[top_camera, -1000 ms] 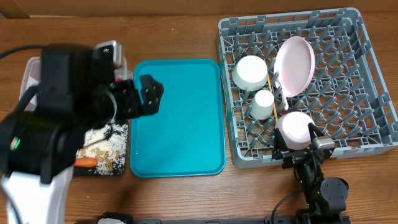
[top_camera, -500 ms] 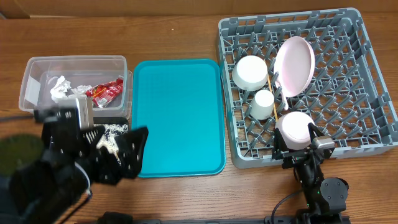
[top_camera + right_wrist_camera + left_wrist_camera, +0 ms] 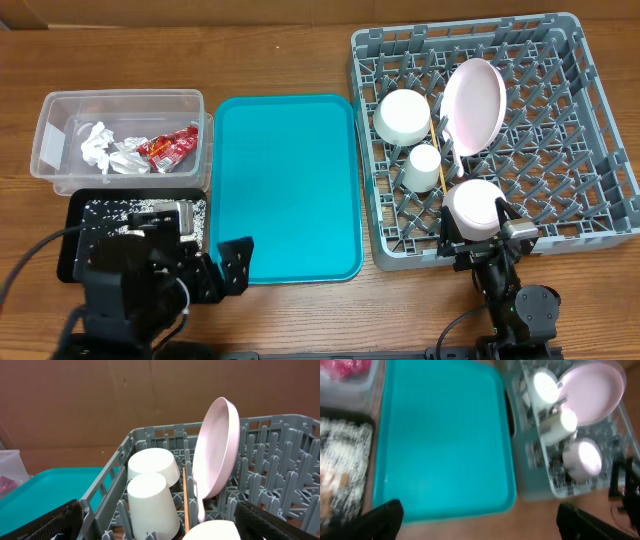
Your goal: Sort waste into correct bins and load items into the dishwasher
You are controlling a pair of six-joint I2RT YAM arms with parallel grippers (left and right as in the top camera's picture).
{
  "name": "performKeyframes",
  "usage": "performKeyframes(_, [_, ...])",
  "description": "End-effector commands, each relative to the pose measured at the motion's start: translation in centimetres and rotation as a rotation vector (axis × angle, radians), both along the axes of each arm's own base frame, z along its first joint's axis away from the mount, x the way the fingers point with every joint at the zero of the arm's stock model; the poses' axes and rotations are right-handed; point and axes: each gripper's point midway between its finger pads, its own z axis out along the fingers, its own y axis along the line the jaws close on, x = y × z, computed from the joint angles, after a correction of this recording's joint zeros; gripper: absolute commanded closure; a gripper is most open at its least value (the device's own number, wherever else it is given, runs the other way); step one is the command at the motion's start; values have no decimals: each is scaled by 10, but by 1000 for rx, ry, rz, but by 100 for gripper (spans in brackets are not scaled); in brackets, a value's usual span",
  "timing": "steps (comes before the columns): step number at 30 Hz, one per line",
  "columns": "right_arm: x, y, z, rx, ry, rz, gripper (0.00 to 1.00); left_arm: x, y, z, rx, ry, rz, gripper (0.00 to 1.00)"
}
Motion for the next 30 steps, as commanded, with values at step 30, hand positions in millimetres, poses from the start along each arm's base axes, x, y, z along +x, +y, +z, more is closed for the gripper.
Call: performKeyframes(30, [0, 0, -2, 1, -3, -5, 0, 63, 39, -112, -16, -535, 274, 0])
